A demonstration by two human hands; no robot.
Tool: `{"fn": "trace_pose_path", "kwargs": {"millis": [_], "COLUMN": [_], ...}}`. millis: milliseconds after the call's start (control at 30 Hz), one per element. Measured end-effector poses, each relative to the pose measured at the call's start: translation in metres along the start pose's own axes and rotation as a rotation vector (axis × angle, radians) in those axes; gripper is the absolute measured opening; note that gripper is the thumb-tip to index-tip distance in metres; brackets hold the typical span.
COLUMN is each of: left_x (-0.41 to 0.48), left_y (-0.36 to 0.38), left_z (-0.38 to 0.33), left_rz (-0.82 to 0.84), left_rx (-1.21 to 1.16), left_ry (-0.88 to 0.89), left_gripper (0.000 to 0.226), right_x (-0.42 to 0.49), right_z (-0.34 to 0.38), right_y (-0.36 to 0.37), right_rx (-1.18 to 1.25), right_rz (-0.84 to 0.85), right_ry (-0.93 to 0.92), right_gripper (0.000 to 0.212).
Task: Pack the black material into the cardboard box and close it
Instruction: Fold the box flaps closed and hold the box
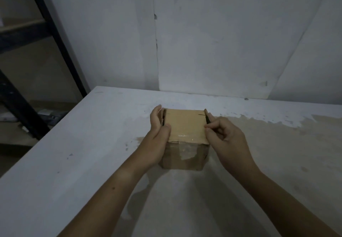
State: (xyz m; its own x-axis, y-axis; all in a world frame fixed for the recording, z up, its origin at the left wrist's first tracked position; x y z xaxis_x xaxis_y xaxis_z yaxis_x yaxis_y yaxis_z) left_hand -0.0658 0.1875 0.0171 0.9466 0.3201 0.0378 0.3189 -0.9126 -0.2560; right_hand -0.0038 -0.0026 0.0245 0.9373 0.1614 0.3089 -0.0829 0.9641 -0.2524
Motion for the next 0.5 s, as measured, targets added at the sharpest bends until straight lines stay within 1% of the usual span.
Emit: {"fn": "trace_pose_path", "kwargs": {"millis": [33, 67, 167, 200, 267, 367, 433, 500], "left_x": [0.000, -0.001, -0.003, -0.004, -0.004, -0.002, -0.001, -0.001], "left_y": [0.001, 0.002, 0.002, 0.003, 0.003, 0.002, 0.000, -0.002], "left_z": [0.001, 0.002, 0.000, -0.001, -0.003, -0.006, -0.007, -0.008], "left_rz": [0.003, 0.003, 0.011, 0.015, 0.005, -0.004, -0.003, 0.005], "left_rx": [0.006, 0.005, 0.022, 0.034, 0.056, 0.102, 0.117, 0.118], "left_ry": [-0.014, -0.027, -0.058, -0.056, -0.033, 0.063, 0.081, 0.059], "left_gripper": [0.051, 0.054, 0.053, 0.052, 0.051, 0.046, 0.046, 0.045], "right_x": [-0.003, -0.006, -0.014, -0.015, -0.017, -0.020, -0.022, -0.024], "right_z": [0.000, 0.001, 0.001, 0.002, 0.006, 0.012, 0.015, 0.017], "right_y": [0.002, 0.006, 0.018, 0.021, 0.024, 0.025, 0.026, 0.024], "right_rx": [0.022, 0.046, -0.003, -0.025, -0.037, -0.058, -0.086, -0.099], "right_rz": [-0.009, 0.005, 0.071, 0.089, 0.116, 0.172, 0.237, 0.268], "right_ry": [0.023, 0.050, 0.081, 0.091, 0.107, 0.129, 0.134, 0.101], "right_gripper": [0.011, 0.016, 0.049, 0.052, 0.051, 0.053, 0.061, 0.073]}}
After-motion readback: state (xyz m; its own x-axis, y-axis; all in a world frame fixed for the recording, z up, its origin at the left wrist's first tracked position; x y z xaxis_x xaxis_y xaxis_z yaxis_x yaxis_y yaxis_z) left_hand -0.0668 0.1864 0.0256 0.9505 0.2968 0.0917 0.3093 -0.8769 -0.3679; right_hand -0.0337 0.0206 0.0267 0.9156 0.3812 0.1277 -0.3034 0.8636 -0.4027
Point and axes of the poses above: each hand's wrist, its own x-axis towards the middle knuckle, its own y-axis out of the palm, z = x × y, the point moved 4 cm from there along x, towards the middle knuckle, and after that the axes turned 7 degrees about -z, right-handed, at the moved point
